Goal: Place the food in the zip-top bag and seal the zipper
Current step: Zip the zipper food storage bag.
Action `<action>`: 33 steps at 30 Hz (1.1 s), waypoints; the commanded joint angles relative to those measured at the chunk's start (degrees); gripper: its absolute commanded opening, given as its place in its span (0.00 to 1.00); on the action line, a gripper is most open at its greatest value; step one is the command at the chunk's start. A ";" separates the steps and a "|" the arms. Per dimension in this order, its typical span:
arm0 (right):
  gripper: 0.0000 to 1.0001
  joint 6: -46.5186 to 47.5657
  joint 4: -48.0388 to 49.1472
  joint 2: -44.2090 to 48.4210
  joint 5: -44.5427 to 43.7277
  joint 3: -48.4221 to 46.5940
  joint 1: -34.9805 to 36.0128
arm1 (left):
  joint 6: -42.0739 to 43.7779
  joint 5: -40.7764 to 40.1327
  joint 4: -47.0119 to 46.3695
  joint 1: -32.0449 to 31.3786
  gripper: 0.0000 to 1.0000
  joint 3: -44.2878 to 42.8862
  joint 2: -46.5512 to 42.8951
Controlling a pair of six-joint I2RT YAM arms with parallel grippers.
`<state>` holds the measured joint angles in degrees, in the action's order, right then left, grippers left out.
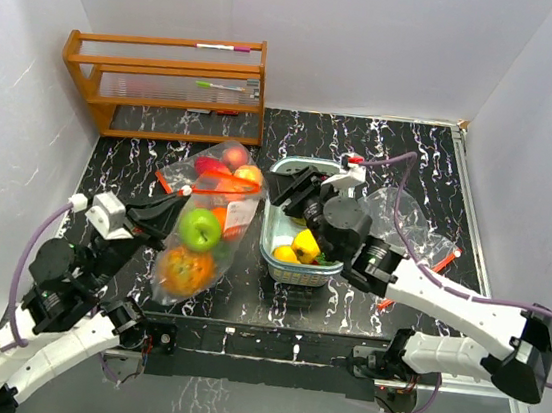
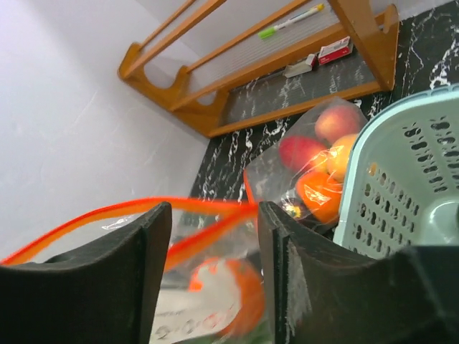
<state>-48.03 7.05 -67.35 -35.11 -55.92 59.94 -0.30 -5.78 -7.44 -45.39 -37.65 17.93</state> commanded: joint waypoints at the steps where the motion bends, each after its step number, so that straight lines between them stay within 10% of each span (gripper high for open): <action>1: 0.60 16.51 -0.50 5.65 13.63 0.55 -0.36 | 3.93 4.07 10.81 0.04 0.00 -4.07 -1.84; 10: 0.96 42.95 -9.23 9.94 44.85 -6.97 -0.35 | 5.30 12.05 23.09 0.03 0.00 -10.12 -3.92; 20: 0.87 60.34 -13.36 -3.16 66.35 -21.73 -0.35 | 3.83 21.15 34.56 0.04 0.00 -19.46 -0.05; 33: 0.70 60.96 -15.46 -13.53 87.23 -32.54 -0.23 | 3.55 15.64 40.46 -0.05 0.00 -23.42 1.40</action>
<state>12.84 -9.30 -79.64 42.28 -86.04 59.51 3.84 12.19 32.80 -45.39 -58.96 17.61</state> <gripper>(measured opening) 0.708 0.007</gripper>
